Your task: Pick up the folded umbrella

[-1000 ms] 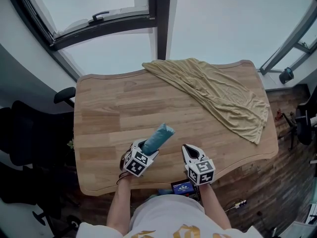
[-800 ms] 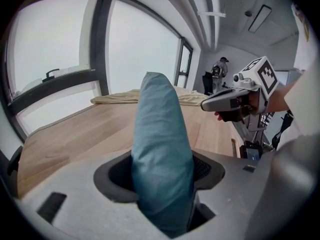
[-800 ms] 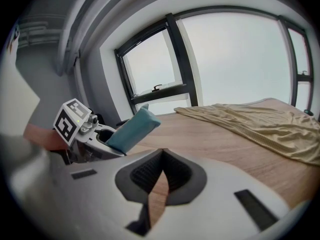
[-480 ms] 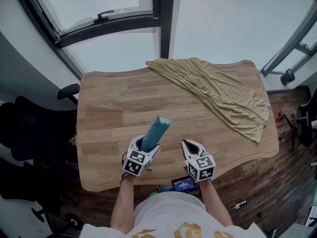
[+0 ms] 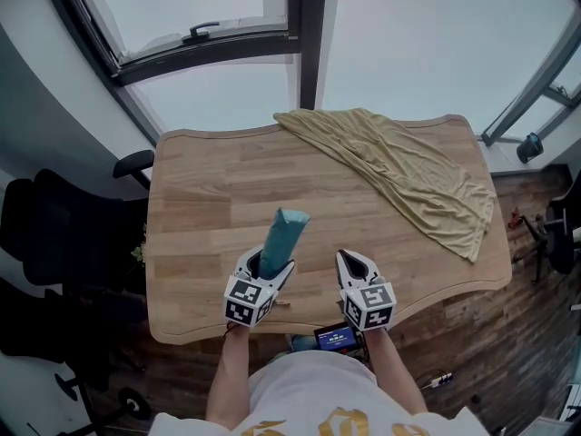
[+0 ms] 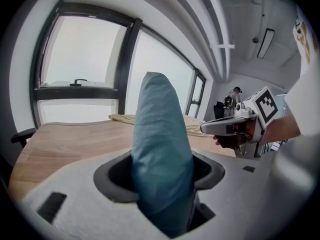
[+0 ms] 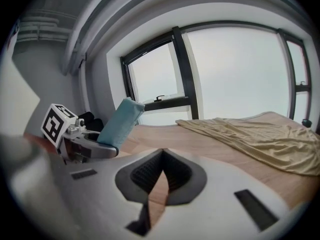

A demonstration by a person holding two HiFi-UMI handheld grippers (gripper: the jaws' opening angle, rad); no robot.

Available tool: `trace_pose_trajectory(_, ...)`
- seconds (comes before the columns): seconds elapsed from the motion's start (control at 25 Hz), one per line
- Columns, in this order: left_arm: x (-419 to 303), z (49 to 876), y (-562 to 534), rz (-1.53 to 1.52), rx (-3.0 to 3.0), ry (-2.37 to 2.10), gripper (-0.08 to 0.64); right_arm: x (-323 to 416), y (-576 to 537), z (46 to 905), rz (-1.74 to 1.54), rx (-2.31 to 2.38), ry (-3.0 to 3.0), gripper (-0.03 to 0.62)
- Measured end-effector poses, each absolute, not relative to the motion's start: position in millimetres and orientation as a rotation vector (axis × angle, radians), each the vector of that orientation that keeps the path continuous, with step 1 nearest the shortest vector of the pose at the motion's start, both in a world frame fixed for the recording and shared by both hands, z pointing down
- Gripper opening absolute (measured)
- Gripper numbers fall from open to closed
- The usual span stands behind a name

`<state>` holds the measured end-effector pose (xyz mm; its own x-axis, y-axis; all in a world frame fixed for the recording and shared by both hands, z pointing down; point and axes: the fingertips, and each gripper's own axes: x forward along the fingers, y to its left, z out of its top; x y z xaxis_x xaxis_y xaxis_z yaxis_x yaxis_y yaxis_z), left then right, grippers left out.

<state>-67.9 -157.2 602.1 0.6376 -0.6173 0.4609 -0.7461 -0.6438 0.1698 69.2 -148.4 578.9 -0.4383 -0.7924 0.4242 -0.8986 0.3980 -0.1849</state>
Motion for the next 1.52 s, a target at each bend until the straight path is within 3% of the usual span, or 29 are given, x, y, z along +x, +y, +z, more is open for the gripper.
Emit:
trace_pose_trajectory(0.48, -84, 533, -131, 0.163, 2.560, -1.182, 0.289, 64, -124, 535, 0.404, 1.554, -2.436, 0.009)
trace_pose_trajectory(1.52, -113, 457, -96, -0.221, 2.670, -1.266, 0.289, 48, -98, 474, 0.205, 1.700, -2.501, 0.009)
